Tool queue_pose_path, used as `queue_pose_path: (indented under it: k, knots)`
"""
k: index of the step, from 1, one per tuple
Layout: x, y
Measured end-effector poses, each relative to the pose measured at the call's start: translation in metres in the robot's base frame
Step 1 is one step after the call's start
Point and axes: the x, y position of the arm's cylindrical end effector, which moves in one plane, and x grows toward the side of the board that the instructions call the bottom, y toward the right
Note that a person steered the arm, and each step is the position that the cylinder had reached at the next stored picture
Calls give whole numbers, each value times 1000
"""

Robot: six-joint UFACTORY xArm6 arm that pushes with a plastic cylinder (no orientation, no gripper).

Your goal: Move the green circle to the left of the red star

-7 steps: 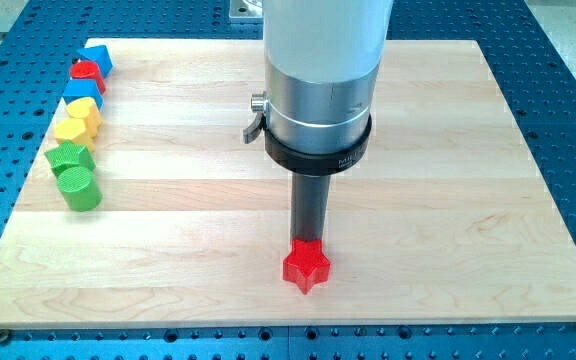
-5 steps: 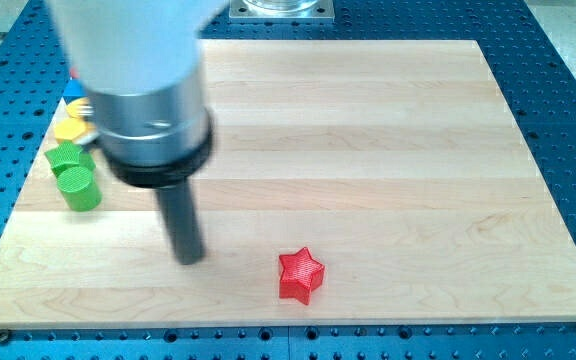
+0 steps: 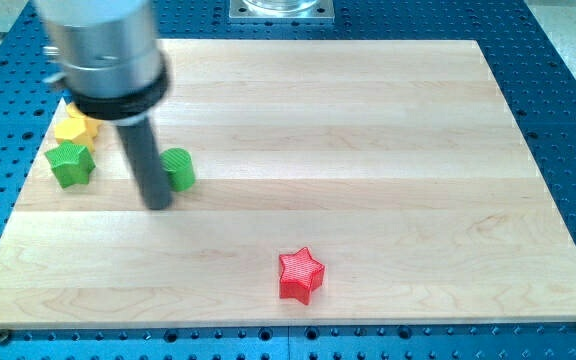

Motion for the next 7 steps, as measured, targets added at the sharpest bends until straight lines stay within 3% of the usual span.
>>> queue_pose_path:
  k: [1,2,3,4,5,6,7]
  knots:
    - [-41,-10]
    - [-58,65]
    - [25,92]
    - [46,109]
    - [23,110]
    - [23,147]
    - [43,121]
